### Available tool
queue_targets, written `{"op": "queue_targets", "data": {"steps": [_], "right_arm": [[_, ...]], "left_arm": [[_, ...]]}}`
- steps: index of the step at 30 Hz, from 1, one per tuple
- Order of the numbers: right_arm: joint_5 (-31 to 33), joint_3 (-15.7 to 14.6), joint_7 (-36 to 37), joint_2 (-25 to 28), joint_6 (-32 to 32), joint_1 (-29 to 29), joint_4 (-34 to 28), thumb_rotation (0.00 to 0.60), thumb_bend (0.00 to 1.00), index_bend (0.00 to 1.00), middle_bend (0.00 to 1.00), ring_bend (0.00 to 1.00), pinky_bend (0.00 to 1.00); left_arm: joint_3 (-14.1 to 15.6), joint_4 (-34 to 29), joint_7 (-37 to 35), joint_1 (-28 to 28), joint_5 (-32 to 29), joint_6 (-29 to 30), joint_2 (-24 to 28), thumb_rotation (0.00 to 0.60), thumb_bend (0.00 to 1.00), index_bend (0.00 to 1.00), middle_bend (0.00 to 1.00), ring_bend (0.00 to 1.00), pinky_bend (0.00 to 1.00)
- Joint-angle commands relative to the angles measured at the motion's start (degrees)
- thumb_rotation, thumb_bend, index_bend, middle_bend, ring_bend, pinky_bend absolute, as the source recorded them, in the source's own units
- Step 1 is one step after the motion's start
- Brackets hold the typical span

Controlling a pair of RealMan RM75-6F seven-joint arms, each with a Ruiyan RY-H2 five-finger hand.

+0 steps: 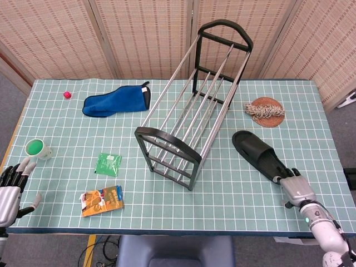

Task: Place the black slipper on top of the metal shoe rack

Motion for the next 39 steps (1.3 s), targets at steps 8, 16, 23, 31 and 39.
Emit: {"op": "queue_targets", "data": {"steps": [8, 16, 23, 31, 39], "right_arm": [[-0.9, -0.3, 5.3, 0.3, -0.1, 0.1, 4.1, 0.600, 0.27, 0.23, 0.00, 0.00, 0.00], [-0.5, 0.0, 7.6, 5.2, 3.2, -1.0, 3.2, 0.600, 0.27, 0.23, 0.00, 0.00, 0.00], [-6.4, 0.0, 15.0, 8.8, 3.9, -3.4, 0.4, 0.600, 0.27, 0.23, 0.00, 0.00, 0.00], [-11.1, -1.6, 14.3, 7.9, 2.2, -3.3, -0.6, 0.600, 0.27, 0.23, 0.00, 0.00, 0.00], [-6.3, -1.8, 10.4, 3.3, -1.9, -0.7, 3.2, 0.600, 0.27, 0.24, 0.00, 0.00, 0.00]], "left_arm": [[-0.1, 0.2, 0.2, 0.3, 0.0, 0.3, 0.1, 0.600, 0.38, 0.04, 0.00, 0.00, 0.00], [-0.3, 0.0, 2.0, 0.2, -0.5, 0.0, -0.6, 0.600, 0.38, 0.04, 0.00, 0.00, 0.00], [-0.6, -0.2, 3.3, 0.1, -1.4, -0.4, -1.1, 0.600, 0.38, 0.04, 0.00, 0.00, 0.00], [-0.8, 0.0, 3.2, -0.3, -1.7, -1.1, -1.2, 0.600, 0.38, 0.04, 0.00, 0.00, 0.00], [-0.8, 0.1, 2.3, -0.3, -1.4, -1.1, -0.9, 0.600, 0.38, 0.04, 0.00, 0.00, 0.00]]}}
